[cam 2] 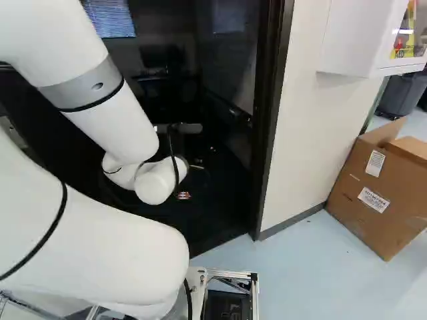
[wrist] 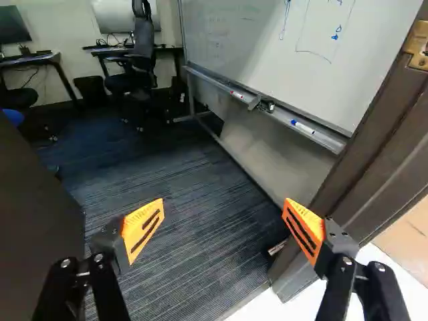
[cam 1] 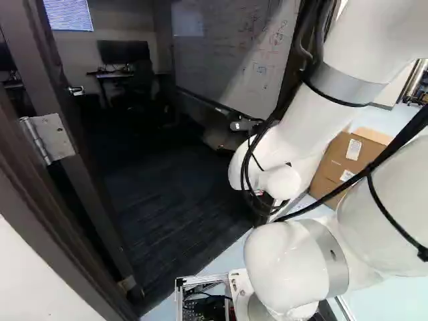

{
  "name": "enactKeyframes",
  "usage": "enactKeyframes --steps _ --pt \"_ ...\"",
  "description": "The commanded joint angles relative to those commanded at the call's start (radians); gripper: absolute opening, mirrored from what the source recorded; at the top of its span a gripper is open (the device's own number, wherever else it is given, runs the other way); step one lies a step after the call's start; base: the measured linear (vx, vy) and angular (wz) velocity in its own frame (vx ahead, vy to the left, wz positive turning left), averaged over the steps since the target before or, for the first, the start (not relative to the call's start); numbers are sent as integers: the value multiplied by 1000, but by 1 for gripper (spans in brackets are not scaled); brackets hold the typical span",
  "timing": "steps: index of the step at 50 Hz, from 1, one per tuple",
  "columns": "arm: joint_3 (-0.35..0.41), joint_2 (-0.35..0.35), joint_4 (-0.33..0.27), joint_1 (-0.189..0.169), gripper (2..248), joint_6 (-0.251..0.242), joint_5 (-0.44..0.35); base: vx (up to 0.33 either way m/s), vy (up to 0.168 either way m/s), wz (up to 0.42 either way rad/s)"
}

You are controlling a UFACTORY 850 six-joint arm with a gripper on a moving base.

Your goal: Open the door and move inside

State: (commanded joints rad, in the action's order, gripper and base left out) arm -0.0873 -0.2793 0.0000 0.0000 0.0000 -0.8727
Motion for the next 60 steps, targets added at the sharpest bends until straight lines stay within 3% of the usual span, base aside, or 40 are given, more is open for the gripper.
enactKeyframes --steps 17,60 --pt "0 0 0 0 247 0 0 114 7 9" --pt "0 0 0 0 247 0 0 128 23 204"
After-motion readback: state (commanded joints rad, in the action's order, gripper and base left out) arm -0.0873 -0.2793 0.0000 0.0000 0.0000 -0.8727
